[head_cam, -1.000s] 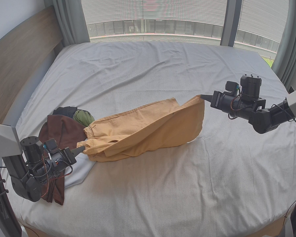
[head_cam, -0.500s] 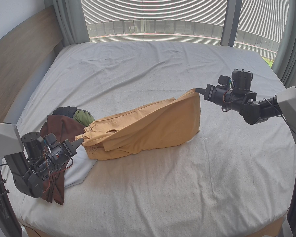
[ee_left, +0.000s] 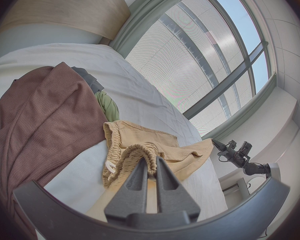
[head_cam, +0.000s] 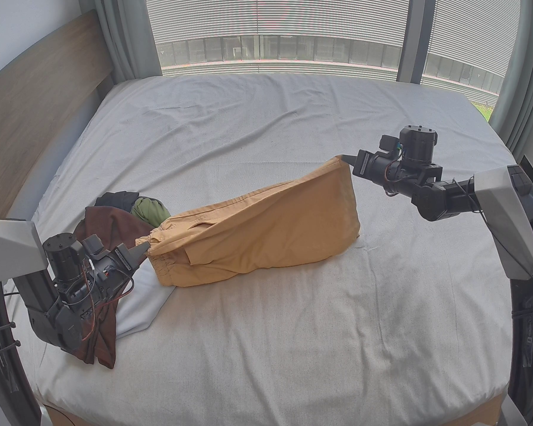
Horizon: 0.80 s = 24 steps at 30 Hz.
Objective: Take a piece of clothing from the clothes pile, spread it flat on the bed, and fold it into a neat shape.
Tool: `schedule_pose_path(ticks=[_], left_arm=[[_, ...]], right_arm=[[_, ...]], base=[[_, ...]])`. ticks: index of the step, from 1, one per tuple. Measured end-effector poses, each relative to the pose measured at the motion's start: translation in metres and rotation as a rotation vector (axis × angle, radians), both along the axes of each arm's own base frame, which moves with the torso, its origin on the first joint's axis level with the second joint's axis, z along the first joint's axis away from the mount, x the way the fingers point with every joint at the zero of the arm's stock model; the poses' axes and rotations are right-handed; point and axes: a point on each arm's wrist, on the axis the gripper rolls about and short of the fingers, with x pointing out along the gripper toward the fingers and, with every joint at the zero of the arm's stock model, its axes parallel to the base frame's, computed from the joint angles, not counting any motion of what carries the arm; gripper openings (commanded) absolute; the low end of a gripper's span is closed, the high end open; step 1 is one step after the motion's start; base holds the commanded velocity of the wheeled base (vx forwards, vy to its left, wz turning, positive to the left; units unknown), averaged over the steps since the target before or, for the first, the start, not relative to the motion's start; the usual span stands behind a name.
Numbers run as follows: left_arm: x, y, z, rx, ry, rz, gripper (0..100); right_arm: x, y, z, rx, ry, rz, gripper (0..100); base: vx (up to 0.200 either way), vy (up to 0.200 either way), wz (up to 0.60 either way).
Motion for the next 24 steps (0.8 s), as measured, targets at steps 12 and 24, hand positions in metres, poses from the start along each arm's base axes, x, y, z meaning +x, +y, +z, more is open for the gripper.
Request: schedule_pose_path(ticks=[12,24], left_arm=[[0.018,0.0,-0.013,-0.002,0.001,0.049,0],[0.03,-0.002,-0.012,-0.025,-0.022,0.05,0]], right_arm=[[0.024,0.009,-0.014,0.027,-0.043,-0.035,0],[0.033,0.014,-0.039,0.025,-0.036,-0.036,0]], base=[[0.0,0.0,0.0],[0.0,0.0,0.0]])
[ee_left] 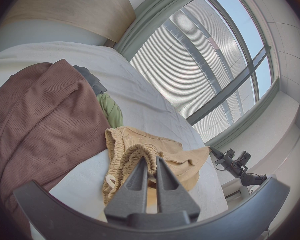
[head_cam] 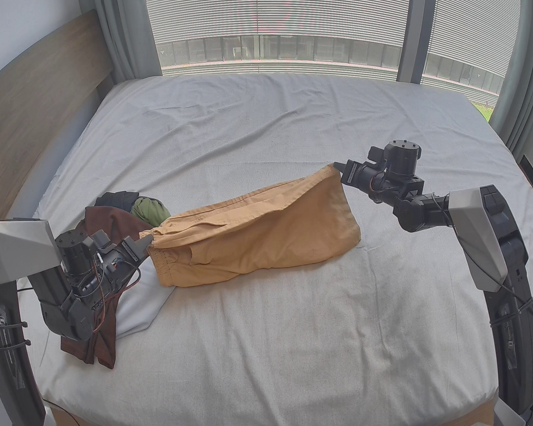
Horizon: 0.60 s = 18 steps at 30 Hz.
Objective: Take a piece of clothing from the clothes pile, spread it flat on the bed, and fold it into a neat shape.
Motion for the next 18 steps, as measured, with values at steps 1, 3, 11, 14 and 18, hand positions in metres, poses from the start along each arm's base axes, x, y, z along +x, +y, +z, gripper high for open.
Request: schedule_pose_path(ticks=[1,3,11,14,18], left_arm=[[0.001,0.0,0.001,-0.001,-0.005,-0.001,0],[0.003,-0.001,0.002,-0.001,-0.011,-0.003,0],[0.005,-0.002,0.003,-0.016,-0.015,-0.002,100],[0.007,0.0,0.004,-0.019,-0.024,0.008,100],[0.009,0.001,0.006,-0.015,-0.033,0.041,100]], right_arm=[[0.0,0.0,-0.002,0.0,0.002,0.0,0],[0.001,0.0,-0.005,-0.001,0.007,0.0,0],[0.002,0.001,-0.01,0.0,0.016,0.001,100],[0.003,0.0,-0.015,-0.003,0.025,-0.02,100],[0.004,0.0,-0.019,0.003,0.038,-0.042,100]], base=[[0.0,0.0,0.0],[0.0,0.0,0.0],[0.0,0.0,0.0],[0.0,0.0,0.0],[0.0,0.0,0.0]])
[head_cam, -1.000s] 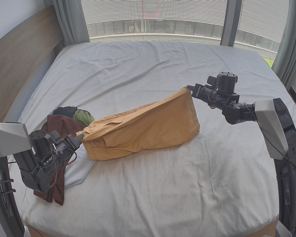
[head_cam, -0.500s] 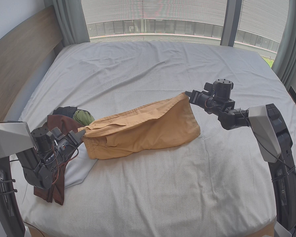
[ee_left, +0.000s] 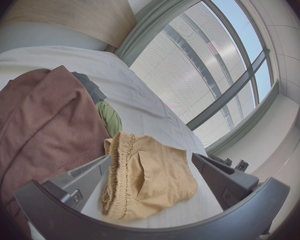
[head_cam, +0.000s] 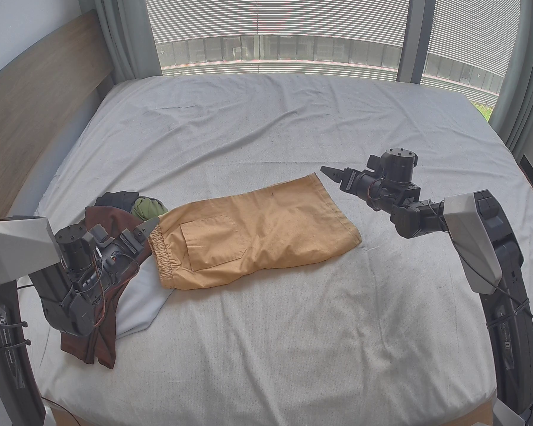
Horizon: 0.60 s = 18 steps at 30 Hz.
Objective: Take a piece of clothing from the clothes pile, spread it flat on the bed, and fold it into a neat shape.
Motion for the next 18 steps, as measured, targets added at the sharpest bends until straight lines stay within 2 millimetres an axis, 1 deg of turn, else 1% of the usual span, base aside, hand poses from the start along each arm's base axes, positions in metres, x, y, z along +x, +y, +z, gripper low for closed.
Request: schedule_pose_path(ticks=[3,8,11,14,18], left_arm=[[-0.001,0.0,0.001,0.002,-0.001,0.011,100],[-0.004,-0.001,0.004,0.003,-0.003,0.005,100],[-0.007,-0.001,0.007,0.003,-0.006,-0.002,100],[-0.01,-0.002,0.011,0.001,-0.011,-0.017,100],[-0.017,-0.004,0.018,-0.001,-0.016,-0.047,100]], right_arm=[[0.0,0.0,0.003,0.005,-0.008,-0.007,100],[-0.005,-0.002,0.026,0.019,-0.068,-0.008,100],[-0.011,-0.001,0.037,0.026,-0.082,0.006,100],[-0.022,-0.001,0.037,0.029,-0.061,0.035,100],[-0.044,-0.003,0.029,0.043,-0.002,0.08,100]], base=[[0.0,0.0,0.0],[0.0,0.0,0.0],[0.0,0.0,0.0],[0.0,0.0,0.0],[0.0,0.0,0.0]])
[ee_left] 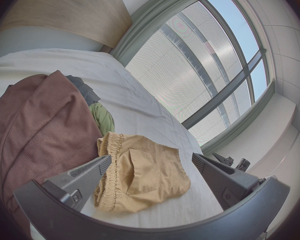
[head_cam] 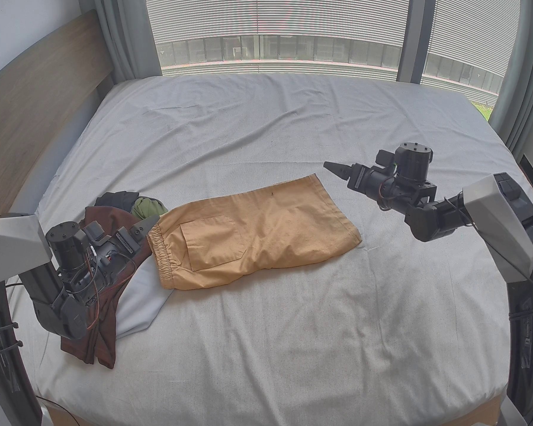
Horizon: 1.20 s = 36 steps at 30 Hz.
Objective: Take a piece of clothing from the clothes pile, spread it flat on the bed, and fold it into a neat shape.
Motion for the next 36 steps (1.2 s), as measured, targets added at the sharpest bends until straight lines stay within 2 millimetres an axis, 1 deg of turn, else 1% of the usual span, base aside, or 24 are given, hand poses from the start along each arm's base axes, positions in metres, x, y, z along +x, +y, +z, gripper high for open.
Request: schedule_pose_path(ticks=[6,10,12,14,19,22,30,36], left_arm=[[-0.012,-0.007,0.009,0.01,-0.007,-0.05,100],[-0.022,-0.015,0.013,0.046,-0.02,-0.091,100],[-0.026,-0.019,0.014,0.074,-0.027,-0.11,100],[-0.03,-0.021,0.014,0.099,-0.031,-0.124,100],[-0.035,-0.024,0.01,0.166,-0.035,-0.146,100],[-0.036,-0.024,0.007,0.19,-0.033,-0.148,100],[-0.036,-0.026,0.002,0.202,-0.019,-0.149,100],[-0.034,-0.025,0.0,0.202,-0.013,-0.148,100]], right_arm=[[-0.038,-0.005,-0.015,0.029,0.05,0.057,100],[-0.061,-0.006,-0.022,0.05,0.041,0.09,100],[-0.07,-0.006,-0.026,0.059,0.023,0.103,100],[-0.076,-0.005,-0.033,0.063,0.024,0.112,100],[-0.082,-0.001,-0.062,0.06,0.05,0.125,100],[-0.084,0.005,-0.077,0.051,0.088,0.139,100],[-0.086,0.016,-0.1,0.035,0.147,0.16,100],[-0.081,0.018,-0.119,0.022,0.187,0.142,100]], base=[[0.0,0.0,0.0],[0.0,0.0,0.0],[0.0,0.0,0.0],[0.0,0.0,0.0],[0.0,0.0,0.0],[0.0,0.0,0.0],[0.0,0.0,0.0],[0.0,0.0,0.0]])
